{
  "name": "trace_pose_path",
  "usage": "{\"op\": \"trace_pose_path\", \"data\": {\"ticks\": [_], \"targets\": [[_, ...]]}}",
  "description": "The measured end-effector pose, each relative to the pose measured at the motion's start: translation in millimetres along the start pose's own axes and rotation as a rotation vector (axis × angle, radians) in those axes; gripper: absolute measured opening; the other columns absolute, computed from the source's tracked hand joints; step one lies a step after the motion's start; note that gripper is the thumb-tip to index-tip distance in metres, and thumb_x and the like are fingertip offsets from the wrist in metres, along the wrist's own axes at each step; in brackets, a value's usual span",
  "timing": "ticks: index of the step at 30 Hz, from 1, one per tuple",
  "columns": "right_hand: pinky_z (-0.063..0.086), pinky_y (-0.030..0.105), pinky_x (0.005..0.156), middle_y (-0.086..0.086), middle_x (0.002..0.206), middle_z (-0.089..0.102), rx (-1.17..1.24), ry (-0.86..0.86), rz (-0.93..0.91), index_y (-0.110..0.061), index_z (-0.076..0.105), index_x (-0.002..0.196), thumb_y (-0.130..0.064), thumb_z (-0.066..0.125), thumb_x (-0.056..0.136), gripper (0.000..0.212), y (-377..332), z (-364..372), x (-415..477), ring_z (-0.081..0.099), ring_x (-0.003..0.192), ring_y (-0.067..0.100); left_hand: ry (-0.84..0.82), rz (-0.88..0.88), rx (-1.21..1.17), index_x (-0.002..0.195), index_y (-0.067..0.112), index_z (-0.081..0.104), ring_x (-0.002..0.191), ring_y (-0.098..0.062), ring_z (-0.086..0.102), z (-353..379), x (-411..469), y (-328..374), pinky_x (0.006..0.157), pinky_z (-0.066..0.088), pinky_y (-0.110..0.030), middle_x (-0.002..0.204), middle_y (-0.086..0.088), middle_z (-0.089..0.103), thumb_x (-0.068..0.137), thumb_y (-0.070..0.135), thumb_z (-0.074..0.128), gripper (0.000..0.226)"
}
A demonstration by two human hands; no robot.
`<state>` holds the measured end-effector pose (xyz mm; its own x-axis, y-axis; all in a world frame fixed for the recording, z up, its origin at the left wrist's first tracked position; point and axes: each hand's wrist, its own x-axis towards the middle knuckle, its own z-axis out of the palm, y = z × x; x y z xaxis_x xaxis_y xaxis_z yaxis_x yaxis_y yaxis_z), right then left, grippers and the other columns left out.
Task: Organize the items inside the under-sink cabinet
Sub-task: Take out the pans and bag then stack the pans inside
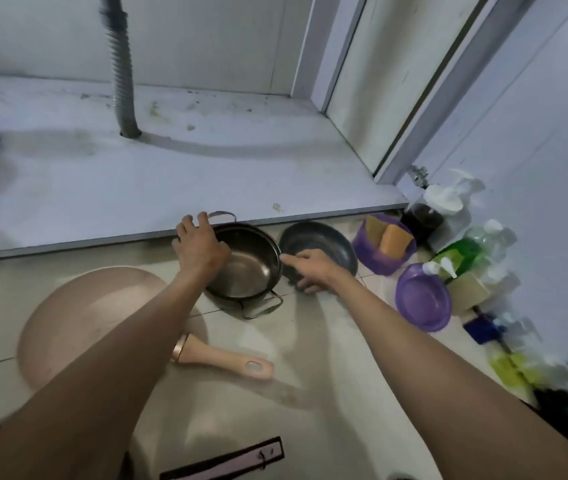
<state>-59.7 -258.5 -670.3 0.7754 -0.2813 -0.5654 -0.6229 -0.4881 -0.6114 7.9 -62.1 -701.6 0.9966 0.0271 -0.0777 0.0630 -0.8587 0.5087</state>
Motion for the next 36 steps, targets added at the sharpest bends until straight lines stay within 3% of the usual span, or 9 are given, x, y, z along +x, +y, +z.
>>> {"op": "trace_pose_path", "data": {"ticks": [4, 7, 9, 12, 16, 20, 25, 31, 36], "targets": [[0.05, 0.023, 0.042, 0.019, 0.104, 0.071, 0.032, -0.107, 0.021, -0.003, 0.047, 0.132, -0.031, 0.066, 0.092, 0.053, 0.1, 31.3, 20.7, 0.066, 0.053, 0.016, -0.122, -0.17, -0.061, 0.119, 0.002, 0.053, 0.108, -0.038, 0.056, 2.3, 14.8, -28.4, 0.085, 0.046, -0.039, 0.116, -0.017, 0.06, 0.082, 0.013, 0.057, 0.039], [0.053, 0.027, 0.043, 0.023, 0.09, 0.071, -0.008, -0.125, 0.021, 0.005, 0.053, 0.121, -0.002, 0.063, 0.088, 0.036, -2.7, 33.8, 29.4, 0.068, 0.052, 0.022, -0.137, -0.075, 0.006, 0.095, 0.008, 0.069, 0.083, -0.032, 0.063, -5.8, 17.6, -27.6, 0.068, 0.048, -0.03, 0.087, -0.012, 0.068, 0.076, 0.011, 0.058, 0.022], [0.055, 0.029, 0.043, 0.019, 0.076, 0.069, -0.064, -0.14, 0.015, 0.004, 0.059, 0.106, 0.003, 0.061, 0.086, 0.02, -9.8, 20.9, 29.2, 0.067, 0.05, 0.023, -0.17, -0.03, 0.001, 0.082, 0.013, 0.07, 0.068, -0.028, 0.064, -18.1, 17.7, -19.0, 0.059, 0.048, -0.026, 0.071, -0.008, 0.066, 0.074, 0.013, 0.058, 0.015], [0.061, 0.035, 0.059, 0.018, 0.082, 0.071, -0.085, -0.211, -0.003, -0.002, 0.06, 0.098, 0.002, 0.062, 0.087, 0.012, -21.6, -12.5, 20.8, 0.069, 0.057, 0.024, -0.276, -0.012, -0.127, 0.069, 0.015, 0.068, 0.052, -0.023, 0.067, -41.8, 17.0, 0.4, 0.048, 0.052, -0.023, 0.063, -0.008, 0.068, 0.076, 0.012, 0.058, 0.012], [0.056, 0.025, 0.047, 0.012, 0.08, 0.07, -0.138, -0.181, -0.037, -0.003, 0.062, 0.105, -0.002, 0.06, 0.09, 0.015, -22.1, -65.6, 11.1, 0.07, 0.059, 0.02, -0.335, 0.014, -0.237, 0.069, 0.01, 0.069, 0.059, -0.027, 0.07, -49.7, 13.6, 42.6, 0.054, 0.059, -0.031, 0.064, -0.011, 0.069, 0.077, 0.011, 0.062, 0.011], [0.061, 0.042, 0.079, 0.021, 0.089, 0.072, -0.145, -0.089, -0.001, 0.001, 0.061, 0.109, -0.002, 0.061, 0.087, 0.022, -2.7, -100.6, 17.2, 0.073, 0.078, 0.032, -0.364, 0.02, -0.256, 0.072, 0.009, 0.07, 0.059, -0.028, 0.071, -27.2, 5.8, 84.0, 0.06, 0.06, -0.029, 0.061, -0.009, 0.069, 0.077, 0.011, 0.057, 0.014], [0.054, 0.031, 0.041, 0.023, 0.072, 0.069, -0.137, 0.01, 0.0, 0.005, 0.058, 0.109, 0.001, 0.058, 0.089, 0.02, 20.9, -136.5, 20.0, 0.067, 0.05, 0.027, -0.382, 0.033, -0.28, 0.083, 0.005, 0.072, 0.059, -0.029, 0.071, 10.1, 9.4, 120.3, 0.064, 0.061, -0.034, 0.072, -0.014, 0.072, 0.078, 0.012, 0.056, 0.018], [0.042, 0.019, 0.034, 0.012, 0.068, 0.063, -0.191, 0.061, 0.005, -0.007, 0.048, 0.101, -0.003, 0.059, 0.092, 0.016, 37.6, -154.3, 35.1, 0.06, 0.043, 0.016, -0.344, 0.038, -0.26, 0.083, 0.006, 0.071, 0.061, -0.03, 0.071, 40.2, 18.0, 139.2, 0.065, 0.061, -0.037, 0.077, -0.015, 0.072, 0.079, 0.011, 0.056, 0.017], [0.058, 0.031, 0.058, 0.011, 0.078, 0.069, -0.171, 0.035, 0.008, -0.006, 0.057, 0.11, -0.014, 0.06, 0.092, 0.019, 50.5, -139.8, 67.1, 0.069, 0.064, 0.02, -0.296, 0.034, -0.196, 0.082, 0.019, 0.072, 0.064, -0.029, 0.07, 55.0, 23.3, 136.8, 0.066, 0.06, -0.034, 0.074, -0.008, 0.07, 0.076, 0.012, 0.053, 0.021]]}}
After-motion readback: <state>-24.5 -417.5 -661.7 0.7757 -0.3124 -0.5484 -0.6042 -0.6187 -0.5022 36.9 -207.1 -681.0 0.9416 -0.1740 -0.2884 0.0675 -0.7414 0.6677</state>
